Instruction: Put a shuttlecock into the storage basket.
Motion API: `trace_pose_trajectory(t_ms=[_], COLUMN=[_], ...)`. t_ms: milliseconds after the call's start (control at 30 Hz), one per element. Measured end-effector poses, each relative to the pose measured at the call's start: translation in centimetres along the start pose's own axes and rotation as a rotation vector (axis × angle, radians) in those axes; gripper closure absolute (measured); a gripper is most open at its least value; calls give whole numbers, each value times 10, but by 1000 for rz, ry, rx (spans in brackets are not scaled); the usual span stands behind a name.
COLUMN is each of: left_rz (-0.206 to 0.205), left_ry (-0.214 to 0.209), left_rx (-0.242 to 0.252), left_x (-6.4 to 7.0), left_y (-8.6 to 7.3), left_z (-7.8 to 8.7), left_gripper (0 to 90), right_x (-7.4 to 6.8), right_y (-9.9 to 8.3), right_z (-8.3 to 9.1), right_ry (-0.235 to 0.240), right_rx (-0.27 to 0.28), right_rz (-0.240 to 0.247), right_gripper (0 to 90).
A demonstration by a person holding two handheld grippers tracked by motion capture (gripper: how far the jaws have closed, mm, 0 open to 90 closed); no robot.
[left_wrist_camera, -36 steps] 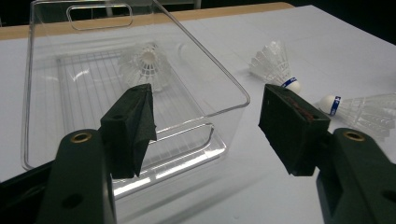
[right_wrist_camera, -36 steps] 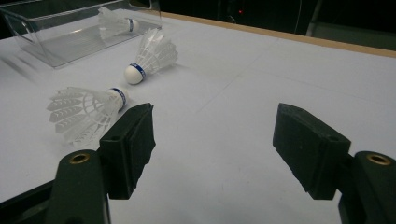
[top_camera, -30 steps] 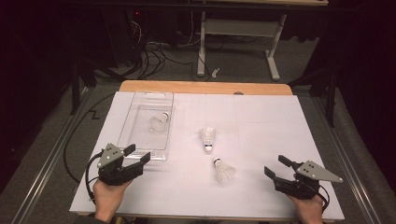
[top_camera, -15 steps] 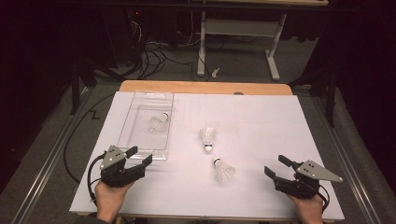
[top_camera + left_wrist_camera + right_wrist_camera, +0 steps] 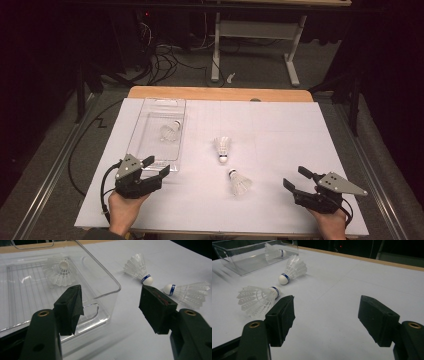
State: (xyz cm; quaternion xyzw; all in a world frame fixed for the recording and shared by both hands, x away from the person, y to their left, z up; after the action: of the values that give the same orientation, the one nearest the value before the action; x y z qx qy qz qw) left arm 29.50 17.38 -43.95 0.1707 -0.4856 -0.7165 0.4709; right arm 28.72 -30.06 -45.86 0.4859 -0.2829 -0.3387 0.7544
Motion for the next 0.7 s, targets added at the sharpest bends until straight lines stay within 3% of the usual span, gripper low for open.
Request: trace_pose_trajectory(t_ms=[700], left_rz=[-33], left_ry=[-35], left_rx=[-14], left_x=[18], left_y=[10], left_z=[-21], left_gripper=[369], right_x=[-1], right_y=[0], right_z=[1], right_ry=[8], right_rx=[5], right_rz=[5], right_gripper=[299])
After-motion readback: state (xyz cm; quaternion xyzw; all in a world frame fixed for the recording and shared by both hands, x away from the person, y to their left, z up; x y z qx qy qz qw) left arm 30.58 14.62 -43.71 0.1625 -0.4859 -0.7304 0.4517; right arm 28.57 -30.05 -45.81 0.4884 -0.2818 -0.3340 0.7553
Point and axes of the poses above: each handheld gripper's, and its own axes: z roughly backward along the jaws, y roughly out of its top, x roughly to its right, the point moved 3 cm from there along -z, roughly forward along the jaws, and after that the axes turned 6 degrees about z, right-handed, at the moved point
